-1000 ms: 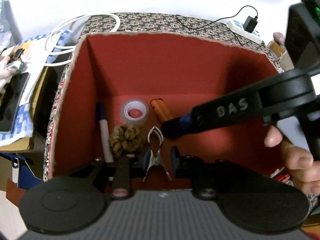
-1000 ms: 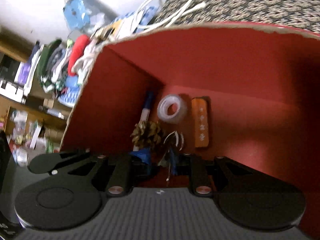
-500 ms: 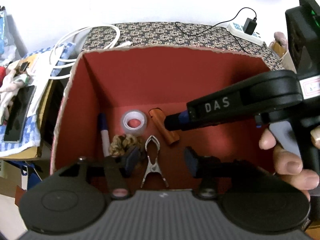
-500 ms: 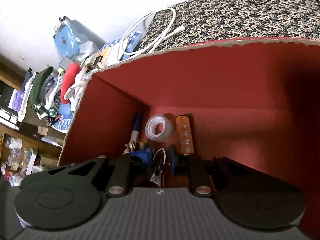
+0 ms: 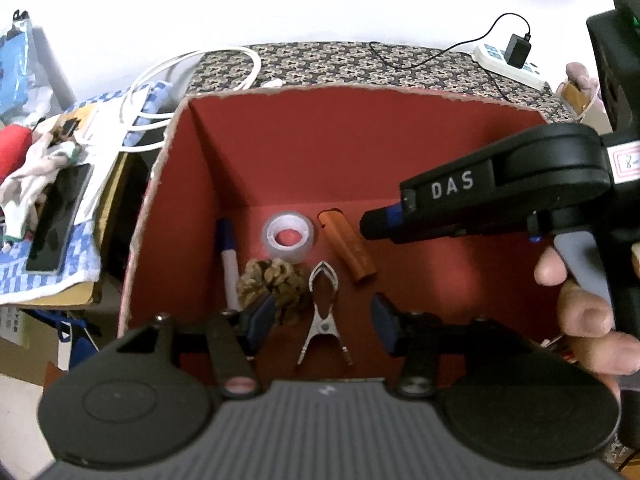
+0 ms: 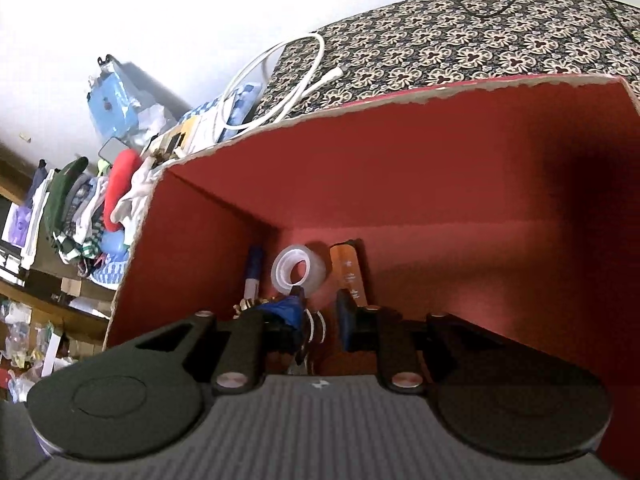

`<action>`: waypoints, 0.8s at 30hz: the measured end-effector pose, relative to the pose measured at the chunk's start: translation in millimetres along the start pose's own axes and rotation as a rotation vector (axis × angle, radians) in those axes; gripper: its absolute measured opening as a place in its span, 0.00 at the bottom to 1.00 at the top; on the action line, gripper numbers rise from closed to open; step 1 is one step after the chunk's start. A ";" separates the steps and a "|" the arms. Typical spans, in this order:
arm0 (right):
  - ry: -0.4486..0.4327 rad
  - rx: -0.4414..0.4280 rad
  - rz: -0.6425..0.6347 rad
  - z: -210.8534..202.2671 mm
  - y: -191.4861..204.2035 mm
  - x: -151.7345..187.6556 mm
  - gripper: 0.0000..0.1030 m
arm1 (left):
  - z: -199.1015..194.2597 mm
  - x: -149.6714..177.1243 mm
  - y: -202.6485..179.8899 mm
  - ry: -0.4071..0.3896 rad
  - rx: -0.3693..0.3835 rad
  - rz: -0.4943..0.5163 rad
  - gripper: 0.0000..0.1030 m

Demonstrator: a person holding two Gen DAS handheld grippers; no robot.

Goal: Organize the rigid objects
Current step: 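Raise the right tool up out of the box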

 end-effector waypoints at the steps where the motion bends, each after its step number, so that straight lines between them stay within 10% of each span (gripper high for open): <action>1: -0.001 0.004 0.003 -0.1 -0.3 -0.1 0.00 | -0.5 0.2 0.0 -0.001 -0.003 -0.001 0.51; 24: -0.044 0.062 0.010 -3.5 -0.2 1.8 0.02 | -6.2 2.7 -2.3 -0.026 -0.077 -0.003 0.59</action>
Point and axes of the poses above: each gripper's, at about its wrist camera, not at the fingertips, and z roughly the way its jaws point, y to its left, x to its underside, the point moved 1 cm from there along z, roughly the way its jaws point, and after that the axes turned 8 degrees about -x, right-handed, at the moved point
